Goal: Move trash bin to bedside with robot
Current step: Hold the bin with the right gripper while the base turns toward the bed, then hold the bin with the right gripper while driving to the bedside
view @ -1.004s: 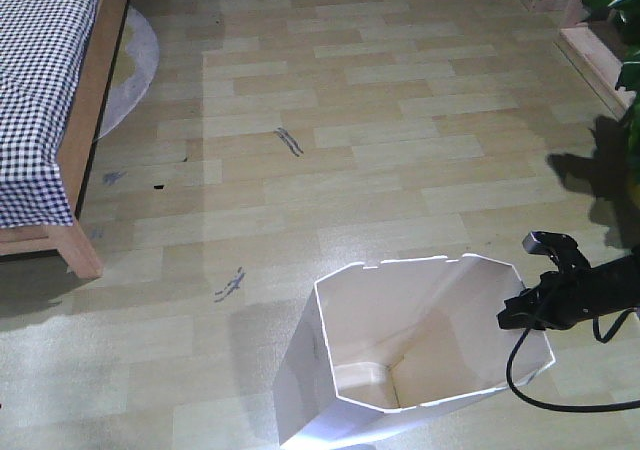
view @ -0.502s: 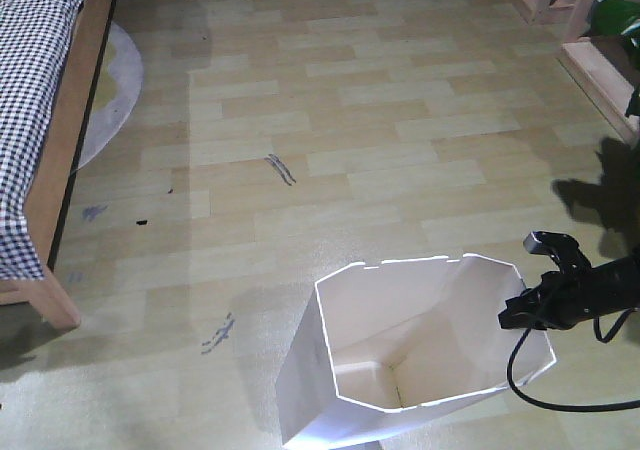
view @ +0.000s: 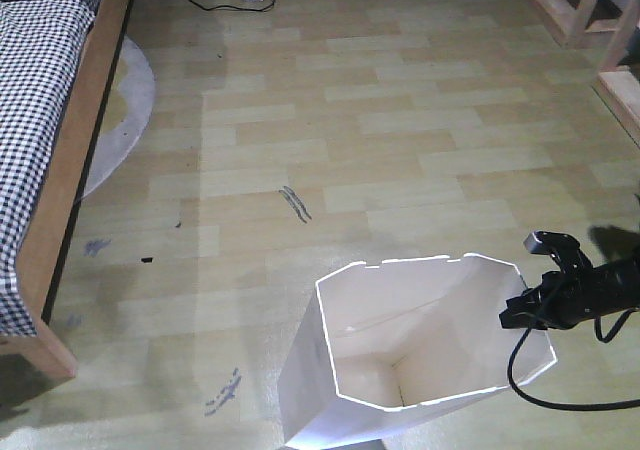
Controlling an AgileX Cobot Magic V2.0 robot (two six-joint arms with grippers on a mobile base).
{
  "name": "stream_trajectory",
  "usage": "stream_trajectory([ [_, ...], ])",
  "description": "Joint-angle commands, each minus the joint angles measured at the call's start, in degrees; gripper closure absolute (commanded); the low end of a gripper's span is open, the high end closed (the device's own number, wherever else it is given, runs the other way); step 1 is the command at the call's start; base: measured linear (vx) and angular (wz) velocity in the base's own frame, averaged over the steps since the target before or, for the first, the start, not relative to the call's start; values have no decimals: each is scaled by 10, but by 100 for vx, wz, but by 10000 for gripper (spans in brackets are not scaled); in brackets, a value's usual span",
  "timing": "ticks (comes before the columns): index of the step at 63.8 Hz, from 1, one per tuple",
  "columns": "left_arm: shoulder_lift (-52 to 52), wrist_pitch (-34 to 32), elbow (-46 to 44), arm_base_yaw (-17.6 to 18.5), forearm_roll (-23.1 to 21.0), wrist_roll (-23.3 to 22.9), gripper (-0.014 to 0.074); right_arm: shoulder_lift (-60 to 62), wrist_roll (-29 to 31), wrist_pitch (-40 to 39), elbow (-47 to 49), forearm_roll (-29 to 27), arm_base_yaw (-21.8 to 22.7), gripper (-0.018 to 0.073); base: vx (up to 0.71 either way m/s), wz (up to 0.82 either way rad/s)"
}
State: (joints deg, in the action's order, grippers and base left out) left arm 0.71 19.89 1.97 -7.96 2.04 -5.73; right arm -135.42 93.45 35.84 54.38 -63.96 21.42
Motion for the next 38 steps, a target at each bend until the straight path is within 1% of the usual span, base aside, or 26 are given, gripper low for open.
stream_trajectory([
  [1, 8, -38, 2, 2, -1, -2, 603, 43, -8, 132, 4, -33, 2, 564, 36, 12],
  [38, 8, -38, 2, 2, -1, -2, 603, 43, -8, 132, 4, -33, 2, 564, 35, 7],
])
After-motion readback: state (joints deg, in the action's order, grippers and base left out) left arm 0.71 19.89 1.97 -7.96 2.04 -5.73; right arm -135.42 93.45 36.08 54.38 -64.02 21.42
